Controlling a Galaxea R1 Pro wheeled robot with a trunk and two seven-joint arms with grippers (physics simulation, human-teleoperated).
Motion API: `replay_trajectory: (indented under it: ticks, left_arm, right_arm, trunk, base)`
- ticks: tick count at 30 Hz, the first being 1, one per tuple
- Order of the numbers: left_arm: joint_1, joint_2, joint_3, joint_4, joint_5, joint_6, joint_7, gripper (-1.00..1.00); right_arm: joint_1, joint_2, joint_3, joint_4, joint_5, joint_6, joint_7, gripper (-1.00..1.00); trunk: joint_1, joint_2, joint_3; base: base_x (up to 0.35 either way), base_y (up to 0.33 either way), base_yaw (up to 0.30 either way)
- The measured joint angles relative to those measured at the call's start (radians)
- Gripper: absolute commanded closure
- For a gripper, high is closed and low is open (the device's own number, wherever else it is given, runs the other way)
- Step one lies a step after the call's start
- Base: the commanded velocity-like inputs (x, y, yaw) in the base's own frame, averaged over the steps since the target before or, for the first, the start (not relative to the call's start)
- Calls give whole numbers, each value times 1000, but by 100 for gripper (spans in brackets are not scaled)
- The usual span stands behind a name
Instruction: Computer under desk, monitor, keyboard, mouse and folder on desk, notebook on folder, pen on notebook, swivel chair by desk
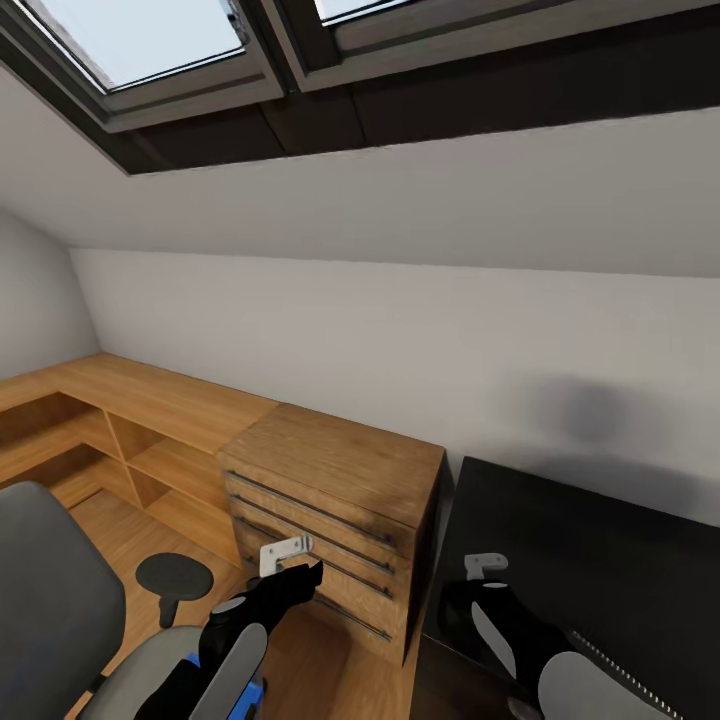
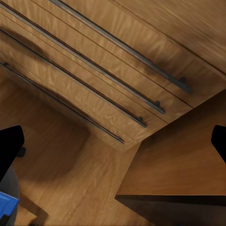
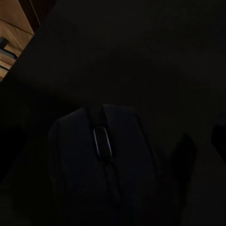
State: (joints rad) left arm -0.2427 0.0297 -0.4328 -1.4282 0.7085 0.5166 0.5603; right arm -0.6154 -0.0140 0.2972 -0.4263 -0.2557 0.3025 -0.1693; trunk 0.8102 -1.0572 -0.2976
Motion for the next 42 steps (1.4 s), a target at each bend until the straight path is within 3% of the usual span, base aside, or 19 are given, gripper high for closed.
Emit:
replay_trajectory:
  ticks: [10, 25, 26, 42]
  left_arm:
    - [0, 0, -1, 2, -4, 0, 0, -100]
    - [0, 0, -2, 3, -5, 0, 0, -100]
    - [0, 0, -2, 3, -5, 0, 0, -100]
    - [0, 0, -2, 5, -3, 0, 0, -100]
  right_arm:
    - [0, 1, 0, -17, 3, 42, 0, -100]
    - [0, 0, 0, -16, -2, 40, 1, -100]
    - [0, 0, 0, -16, -2, 40, 1, 100]
    - [0, -1, 0, -4, 4, 11, 3, 100]
  trunk:
    - [0, 0, 0]
    - [0, 0, 0]
    - [0, 0, 0]
    - [0, 0, 0]
  base:
    - [-30, 0, 0]
    - [-28, 0, 0]
    - [-1, 0, 0]
    - [0, 0, 0]
